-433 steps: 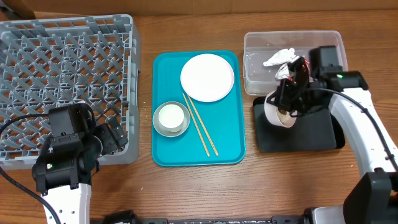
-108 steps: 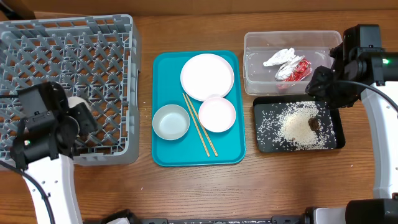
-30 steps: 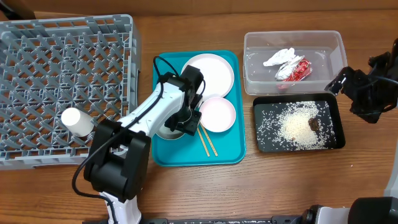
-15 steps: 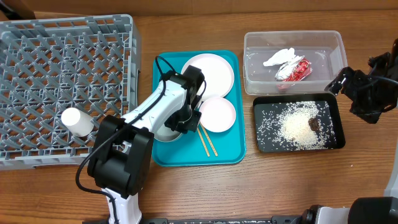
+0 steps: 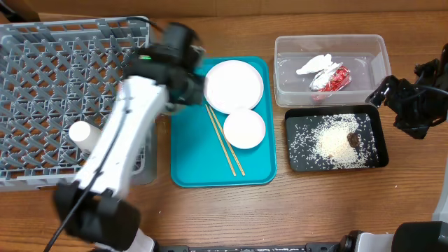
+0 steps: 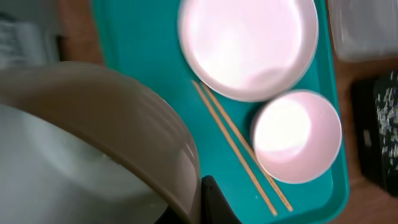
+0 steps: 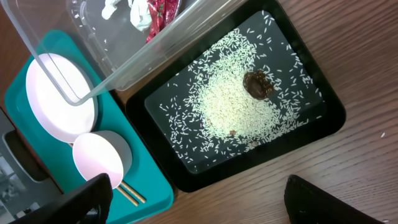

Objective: Sort waste into correct bins and load items into the dishwasher

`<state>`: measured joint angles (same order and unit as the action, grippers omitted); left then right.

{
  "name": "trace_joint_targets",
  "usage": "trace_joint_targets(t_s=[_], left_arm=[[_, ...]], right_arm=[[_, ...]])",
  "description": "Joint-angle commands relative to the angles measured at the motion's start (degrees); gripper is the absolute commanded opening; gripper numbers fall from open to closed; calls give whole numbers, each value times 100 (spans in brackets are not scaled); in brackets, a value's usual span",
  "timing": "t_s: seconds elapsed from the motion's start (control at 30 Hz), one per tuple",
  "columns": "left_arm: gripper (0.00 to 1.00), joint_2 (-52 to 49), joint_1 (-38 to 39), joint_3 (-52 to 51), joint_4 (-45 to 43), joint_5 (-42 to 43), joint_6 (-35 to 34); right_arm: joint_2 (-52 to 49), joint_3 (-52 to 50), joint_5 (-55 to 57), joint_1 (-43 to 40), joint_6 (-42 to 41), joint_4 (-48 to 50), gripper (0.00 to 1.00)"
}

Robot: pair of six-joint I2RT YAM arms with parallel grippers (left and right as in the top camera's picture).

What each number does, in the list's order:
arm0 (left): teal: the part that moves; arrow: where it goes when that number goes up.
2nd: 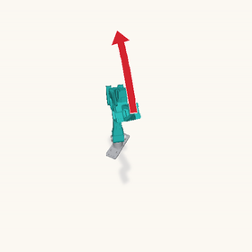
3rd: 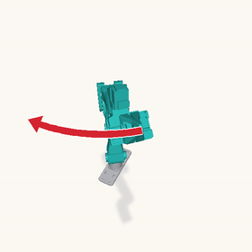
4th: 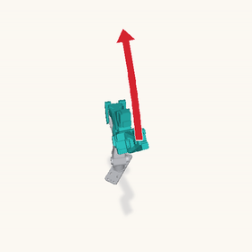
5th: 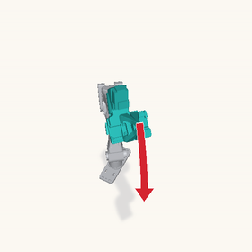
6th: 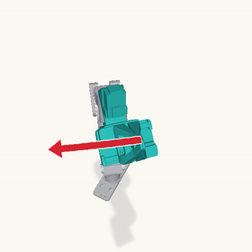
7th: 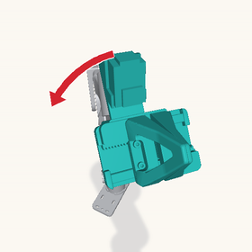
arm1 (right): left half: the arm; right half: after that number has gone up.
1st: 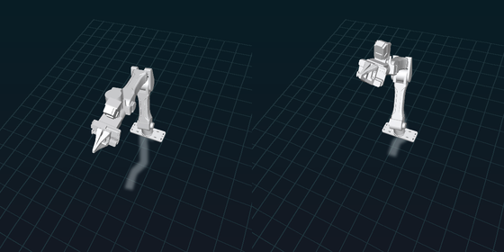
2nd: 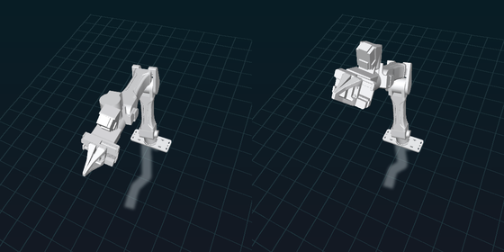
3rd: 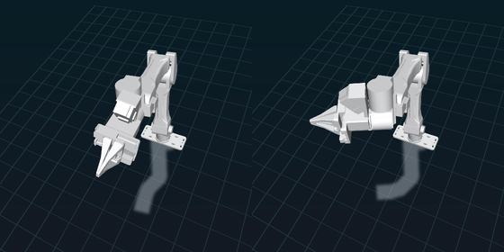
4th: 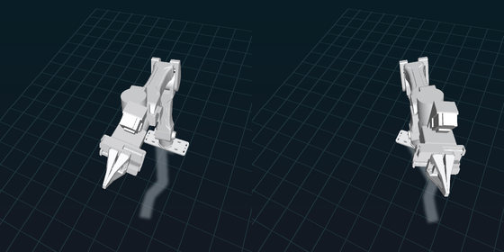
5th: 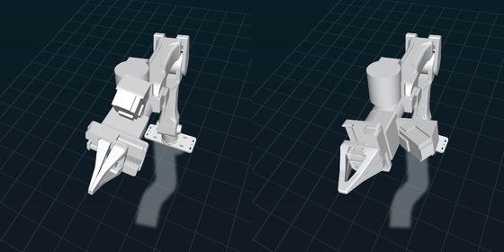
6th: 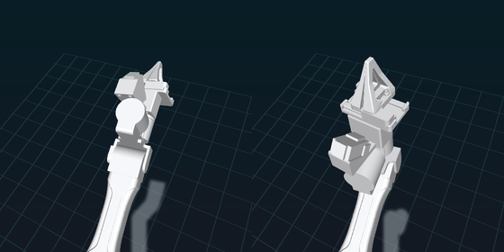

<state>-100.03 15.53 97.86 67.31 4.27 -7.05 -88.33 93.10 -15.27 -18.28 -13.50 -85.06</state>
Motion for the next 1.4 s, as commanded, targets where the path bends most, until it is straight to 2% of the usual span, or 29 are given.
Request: trace_joint_targets(t_s=[0.0,0.3,0.53,0.73,0.93,1.37], left_arm=[[4,334,-774,131,-74,627,527],[4,81,-2400,129,-70,3235,1777],[4,-339,-3412,129,-68,4459,2269],[4,-894,-3729,129,-66,5499,2640],[4,-1486,-3923,129,-74,6107,2830],[4,-2120,-4454,127,114,6157,2857]], right_arm=[[160,76,-70,-11,2,4,90],[160,76,-70,-11,2,-26,90],[160,76,-70,-11,2,-39,90],[160,76,-70,-11,4,-44,90],[160,76,-70,-11,4,-81,90],[157,76,-68,-11,4,-111,90]])
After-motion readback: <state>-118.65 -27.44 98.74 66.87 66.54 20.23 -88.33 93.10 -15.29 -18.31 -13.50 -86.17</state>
